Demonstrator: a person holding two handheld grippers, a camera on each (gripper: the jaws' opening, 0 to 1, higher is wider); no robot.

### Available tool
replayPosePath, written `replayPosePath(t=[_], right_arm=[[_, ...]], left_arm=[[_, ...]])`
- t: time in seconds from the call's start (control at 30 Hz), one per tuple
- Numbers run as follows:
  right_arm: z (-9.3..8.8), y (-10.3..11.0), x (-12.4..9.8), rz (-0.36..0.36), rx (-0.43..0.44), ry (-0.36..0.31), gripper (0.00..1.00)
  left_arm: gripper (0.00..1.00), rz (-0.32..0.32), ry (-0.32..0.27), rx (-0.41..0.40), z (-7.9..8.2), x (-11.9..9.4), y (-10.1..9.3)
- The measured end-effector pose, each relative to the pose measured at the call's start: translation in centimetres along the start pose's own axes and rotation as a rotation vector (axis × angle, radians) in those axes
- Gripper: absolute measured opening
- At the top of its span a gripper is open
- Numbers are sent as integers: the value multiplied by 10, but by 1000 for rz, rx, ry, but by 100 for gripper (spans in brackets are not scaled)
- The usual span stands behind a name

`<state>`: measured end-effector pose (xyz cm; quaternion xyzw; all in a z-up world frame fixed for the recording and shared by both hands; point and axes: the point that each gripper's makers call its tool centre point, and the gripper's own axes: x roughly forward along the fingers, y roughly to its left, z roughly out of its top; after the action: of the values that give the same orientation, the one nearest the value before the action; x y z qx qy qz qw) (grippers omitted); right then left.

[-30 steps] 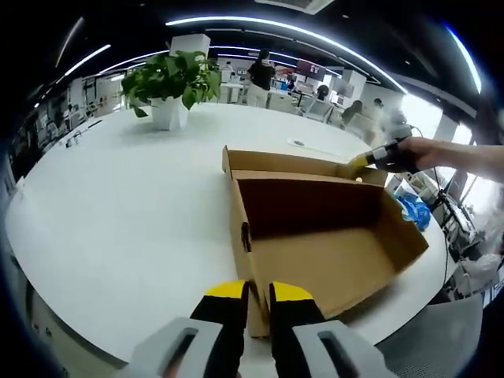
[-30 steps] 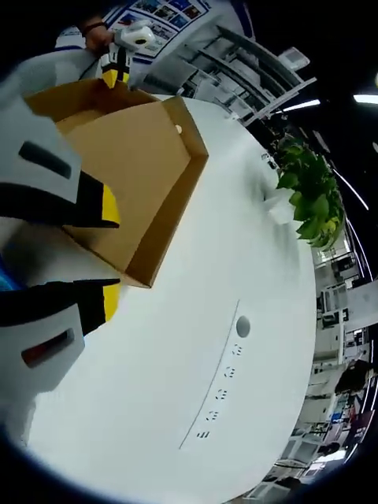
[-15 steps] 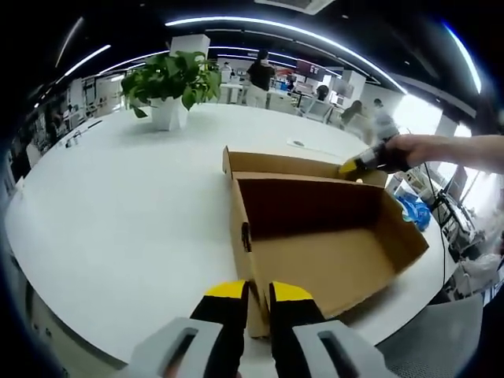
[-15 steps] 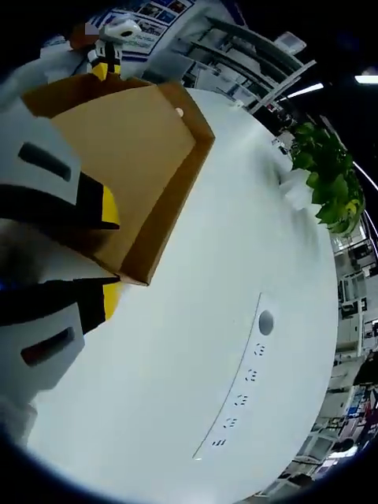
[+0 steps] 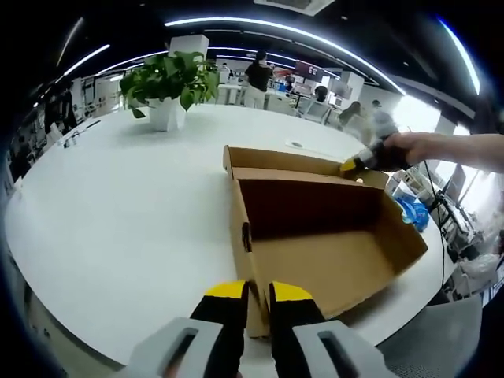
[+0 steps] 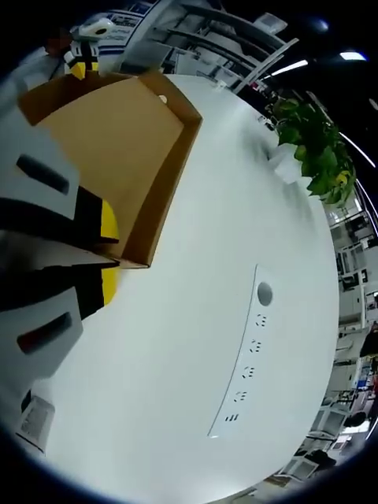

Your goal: Operate the shoe box by opening the lid, removing the specified soft item, and placing it in the target area until the item is outside and the box remains undamaged.

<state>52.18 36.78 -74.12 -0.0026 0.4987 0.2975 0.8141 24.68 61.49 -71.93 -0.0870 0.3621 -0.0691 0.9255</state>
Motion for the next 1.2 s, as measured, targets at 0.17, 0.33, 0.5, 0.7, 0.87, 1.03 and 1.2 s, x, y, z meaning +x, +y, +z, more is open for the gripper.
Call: replayPosePath(t=[0.17,0.33,0.5,0.7,0.87,1.03,1.2], right_arm=[[6,-1,-9,-8,3,-22,7],[12,1,-19,-16,3,-48,6],[17,6,-35,-27,-6,-81,5],[28,4,-48,-27,-3,-121,4],[31,10,-64,-28,-22,-150,4],[35,14,-80,-18,-34,-182,4],[40,20,-99,-10,-61,-221,4]], left_arm=[[10,-4,1,5,0,0,-1],[10,-4,2,6,1,-1,-3],[9,0,4,6,2,1,-2],[9,12,10,1,4,3,-1],[8,20,14,5,5,4,-1],[7,36,20,0,9,7,-1],[7,63,34,12,11,10,-2]])
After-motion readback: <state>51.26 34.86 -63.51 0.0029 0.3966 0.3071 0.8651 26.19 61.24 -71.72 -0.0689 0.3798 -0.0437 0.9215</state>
